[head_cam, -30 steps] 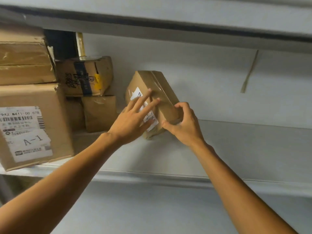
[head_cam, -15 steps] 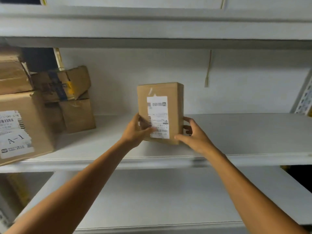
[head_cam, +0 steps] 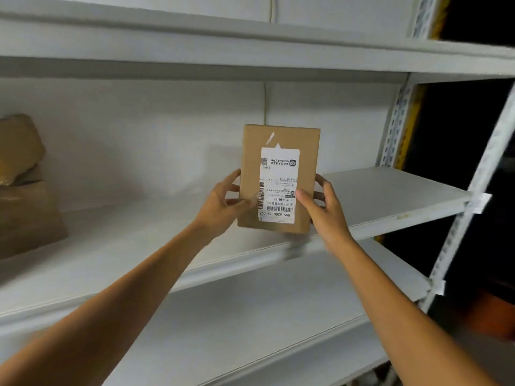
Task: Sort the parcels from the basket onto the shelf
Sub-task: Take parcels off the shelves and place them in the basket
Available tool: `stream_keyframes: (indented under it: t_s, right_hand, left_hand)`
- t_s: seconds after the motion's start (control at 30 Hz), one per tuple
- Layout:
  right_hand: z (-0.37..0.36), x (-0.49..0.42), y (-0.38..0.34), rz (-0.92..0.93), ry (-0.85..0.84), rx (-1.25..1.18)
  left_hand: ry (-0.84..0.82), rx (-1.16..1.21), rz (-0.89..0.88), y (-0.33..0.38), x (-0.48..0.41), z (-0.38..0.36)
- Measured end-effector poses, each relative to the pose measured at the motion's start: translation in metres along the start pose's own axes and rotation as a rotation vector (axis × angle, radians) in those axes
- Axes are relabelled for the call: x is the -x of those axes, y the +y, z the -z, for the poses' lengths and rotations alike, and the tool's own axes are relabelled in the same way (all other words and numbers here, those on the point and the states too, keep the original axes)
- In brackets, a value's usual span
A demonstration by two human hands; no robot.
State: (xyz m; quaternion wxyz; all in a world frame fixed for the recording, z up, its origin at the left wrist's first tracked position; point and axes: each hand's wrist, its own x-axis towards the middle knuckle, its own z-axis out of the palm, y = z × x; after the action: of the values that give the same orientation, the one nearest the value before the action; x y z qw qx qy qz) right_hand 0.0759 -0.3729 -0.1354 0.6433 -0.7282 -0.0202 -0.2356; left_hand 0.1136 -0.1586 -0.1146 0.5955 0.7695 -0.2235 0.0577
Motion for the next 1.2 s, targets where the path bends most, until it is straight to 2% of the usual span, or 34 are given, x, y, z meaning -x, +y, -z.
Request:
stream_keyframes:
  t_s: [0.23,0.4,0.63,0.9,1.03,1.2]
  right_hand:
    - [0.115,0.054,0.0,-0.05,0.339,0.118]
    - [0.194,0.144,-0.001,-0.158,0.629,0.212]
    - [0.266,0.312,0.003,-0.353,0.931,0.303]
    - [0.316,0.459,0.031,-0.571,1.084,0.236]
    - [0.336,0.509,0.05,-0.666,1.107,0.171]
    - [0.355,0.55,0.074,-0.772,1.093,0.098]
  left_hand:
    - [-0.26,0.222,-0.12,0.012,-0.016,-0.128]
    - [-0.548,0.402,-0.119,0.025,0.028,-0.232]
    - [-0.905,0.335,-0.09,0.032,0.131,-0.356]
    - [-1.145,0.134,-0.007,0.029,0.257,-0.446]
    - [-1.273,0.075,0.044,0.017,0.298,-0.48]
    - [-1.338,-0.009,0.095,0.003,0.334,-0.511]
